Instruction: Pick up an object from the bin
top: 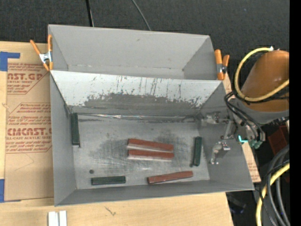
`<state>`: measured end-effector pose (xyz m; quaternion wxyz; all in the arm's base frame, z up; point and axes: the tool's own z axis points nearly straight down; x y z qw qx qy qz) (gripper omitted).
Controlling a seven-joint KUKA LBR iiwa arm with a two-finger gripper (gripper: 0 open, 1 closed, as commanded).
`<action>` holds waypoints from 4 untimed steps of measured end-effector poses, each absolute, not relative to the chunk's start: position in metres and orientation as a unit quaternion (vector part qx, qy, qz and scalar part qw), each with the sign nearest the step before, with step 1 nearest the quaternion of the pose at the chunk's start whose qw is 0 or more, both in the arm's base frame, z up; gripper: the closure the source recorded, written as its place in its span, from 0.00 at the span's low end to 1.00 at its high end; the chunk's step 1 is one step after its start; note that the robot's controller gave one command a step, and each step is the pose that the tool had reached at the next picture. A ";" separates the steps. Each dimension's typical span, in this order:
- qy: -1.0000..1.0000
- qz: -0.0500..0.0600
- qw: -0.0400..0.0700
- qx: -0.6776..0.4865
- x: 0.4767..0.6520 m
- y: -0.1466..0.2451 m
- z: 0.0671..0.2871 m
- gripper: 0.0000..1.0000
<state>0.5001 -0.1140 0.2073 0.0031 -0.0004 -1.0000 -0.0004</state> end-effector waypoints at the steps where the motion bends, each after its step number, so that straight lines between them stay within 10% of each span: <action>1: -1.000 0.000 -0.001 0.000 0.502 -0.114 0.211 0.00; 3: -0.987 0.001 -0.002 0.164 0.517 -0.152 0.145 0.00; 4: -0.967 0.000 -0.001 0.254 0.528 -0.153 0.159 0.00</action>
Offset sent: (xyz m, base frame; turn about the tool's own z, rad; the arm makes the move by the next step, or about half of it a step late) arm 0.0169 -0.0378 -0.1373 -0.5521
